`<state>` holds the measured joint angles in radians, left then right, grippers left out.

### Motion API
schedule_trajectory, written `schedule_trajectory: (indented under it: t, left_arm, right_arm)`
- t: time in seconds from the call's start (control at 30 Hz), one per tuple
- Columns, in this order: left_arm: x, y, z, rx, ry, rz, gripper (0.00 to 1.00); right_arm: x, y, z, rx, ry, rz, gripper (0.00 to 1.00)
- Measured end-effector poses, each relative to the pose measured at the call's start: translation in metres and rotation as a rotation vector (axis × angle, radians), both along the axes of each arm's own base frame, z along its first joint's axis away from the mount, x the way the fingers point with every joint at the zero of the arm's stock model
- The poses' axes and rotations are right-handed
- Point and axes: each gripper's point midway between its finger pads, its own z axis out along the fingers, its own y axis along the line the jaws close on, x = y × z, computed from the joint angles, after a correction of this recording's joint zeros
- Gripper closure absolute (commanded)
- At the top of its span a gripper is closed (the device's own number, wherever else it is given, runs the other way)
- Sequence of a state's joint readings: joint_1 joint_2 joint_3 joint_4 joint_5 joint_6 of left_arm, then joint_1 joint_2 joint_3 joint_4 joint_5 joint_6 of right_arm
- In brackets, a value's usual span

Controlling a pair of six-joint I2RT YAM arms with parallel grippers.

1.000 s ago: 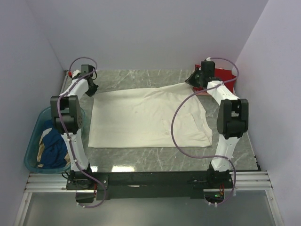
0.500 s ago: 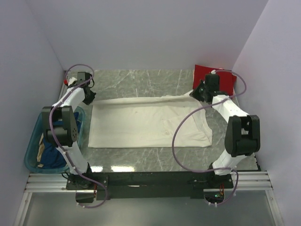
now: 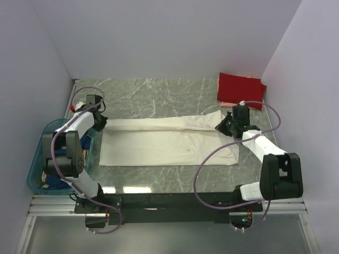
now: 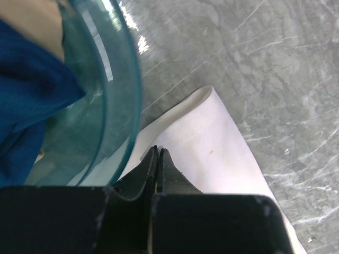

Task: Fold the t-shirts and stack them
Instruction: Fold the tshirt

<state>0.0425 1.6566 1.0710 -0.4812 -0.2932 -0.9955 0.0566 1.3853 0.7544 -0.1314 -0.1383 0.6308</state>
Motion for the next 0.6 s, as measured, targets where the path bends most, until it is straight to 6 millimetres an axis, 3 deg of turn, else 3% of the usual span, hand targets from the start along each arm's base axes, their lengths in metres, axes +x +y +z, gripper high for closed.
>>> schedule_trajectory:
  t: [0.2, 0.6]
  left_arm:
    - [-0.013, -0.001, 0.002, -0.011, -0.013, 0.017, 0.99]
    - [-0.019, -0.001, 0.005, -0.007, -0.030, 0.020, 0.99]
  right_arm:
    - [-0.009, 0.000, 0.013, 0.006, -0.051, 0.004, 1.00]
    - [-0.030, 0.003, -0.001, 0.020, -0.023, 0.020, 1.00]
